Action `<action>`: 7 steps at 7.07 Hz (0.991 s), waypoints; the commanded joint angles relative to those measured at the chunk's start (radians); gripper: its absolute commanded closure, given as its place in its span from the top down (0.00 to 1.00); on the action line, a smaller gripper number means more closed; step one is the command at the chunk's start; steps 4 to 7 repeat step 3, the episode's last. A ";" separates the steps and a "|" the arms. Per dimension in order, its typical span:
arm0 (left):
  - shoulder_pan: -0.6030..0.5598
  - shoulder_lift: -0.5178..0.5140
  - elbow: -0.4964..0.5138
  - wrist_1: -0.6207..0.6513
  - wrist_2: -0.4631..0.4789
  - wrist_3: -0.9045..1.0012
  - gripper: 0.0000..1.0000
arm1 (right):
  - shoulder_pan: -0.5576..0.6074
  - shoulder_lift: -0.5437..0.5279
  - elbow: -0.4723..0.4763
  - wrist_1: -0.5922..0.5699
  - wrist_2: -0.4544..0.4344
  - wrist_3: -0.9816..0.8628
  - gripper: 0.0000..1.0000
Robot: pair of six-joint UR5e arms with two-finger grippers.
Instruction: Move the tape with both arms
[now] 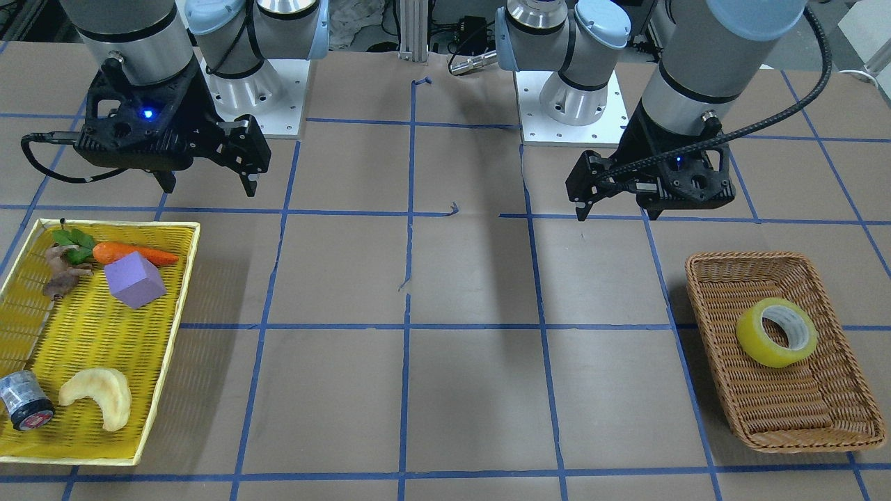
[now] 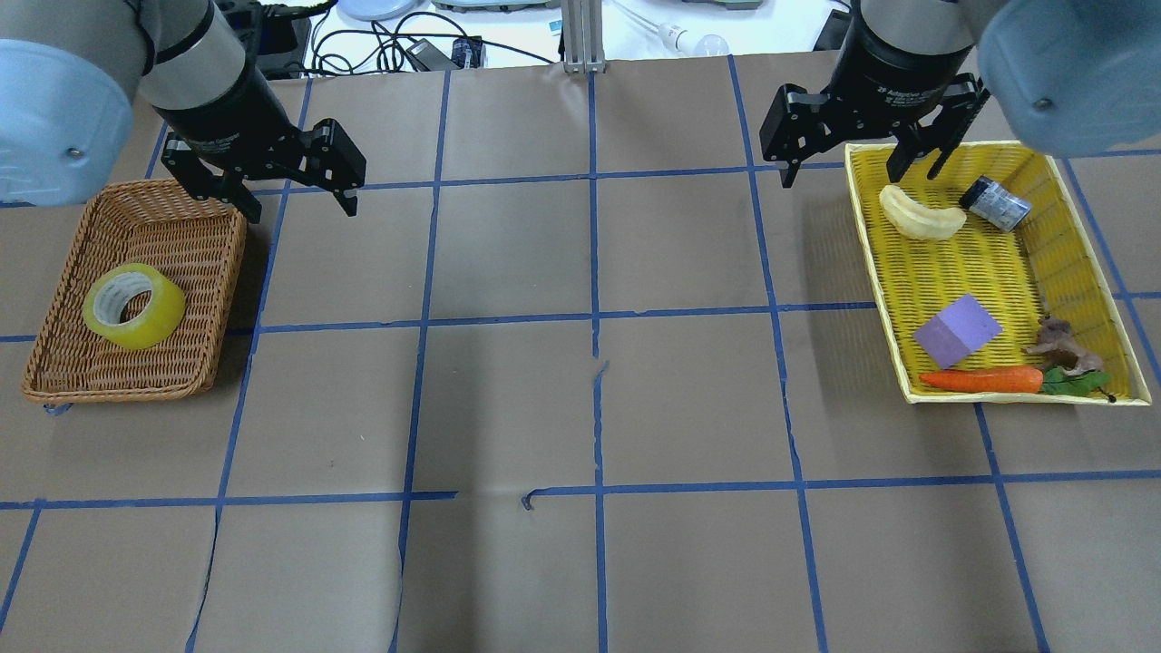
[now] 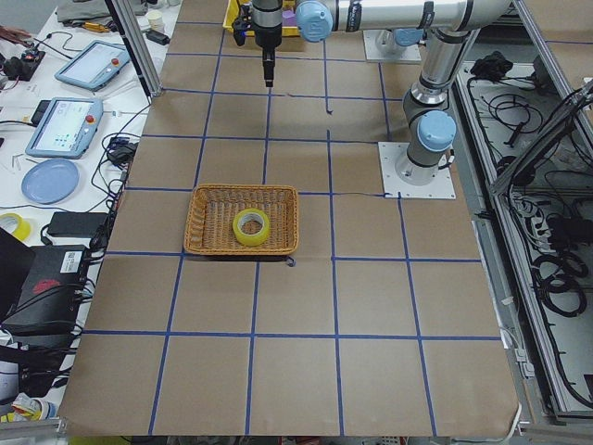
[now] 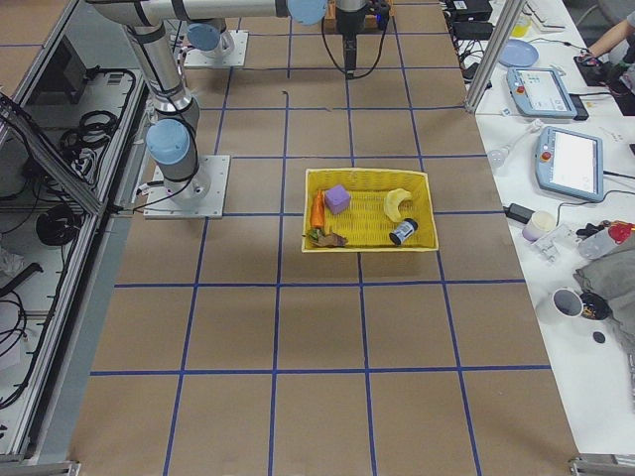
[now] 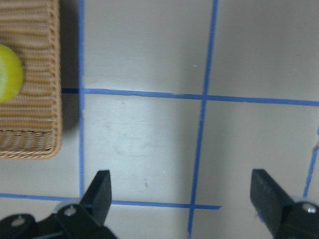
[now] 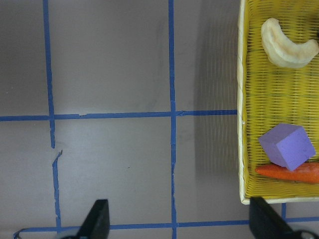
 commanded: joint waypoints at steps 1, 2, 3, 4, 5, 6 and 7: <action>-0.002 0.001 -0.008 0.011 0.002 0.002 1.00 | 0.000 0.000 0.001 0.000 0.000 -0.002 1.00; -0.002 -0.002 -0.009 0.015 0.002 0.004 1.00 | 0.000 0.002 0.000 -0.002 0.000 0.000 1.00; -0.002 -0.005 -0.009 0.015 -0.002 0.004 1.00 | 0.000 0.000 0.001 0.002 0.000 0.000 1.00; -0.002 -0.005 -0.009 0.015 -0.002 0.004 1.00 | 0.000 0.000 0.001 0.002 0.000 0.000 1.00; -0.002 -0.005 -0.009 0.015 -0.002 0.004 1.00 | 0.000 0.000 0.001 0.002 0.000 0.000 1.00; -0.002 -0.005 -0.009 0.015 -0.002 0.004 1.00 | 0.000 0.000 0.001 0.002 0.000 0.000 1.00; -0.002 -0.005 -0.009 0.015 -0.002 0.004 1.00 | 0.000 0.000 0.001 0.002 0.000 0.000 1.00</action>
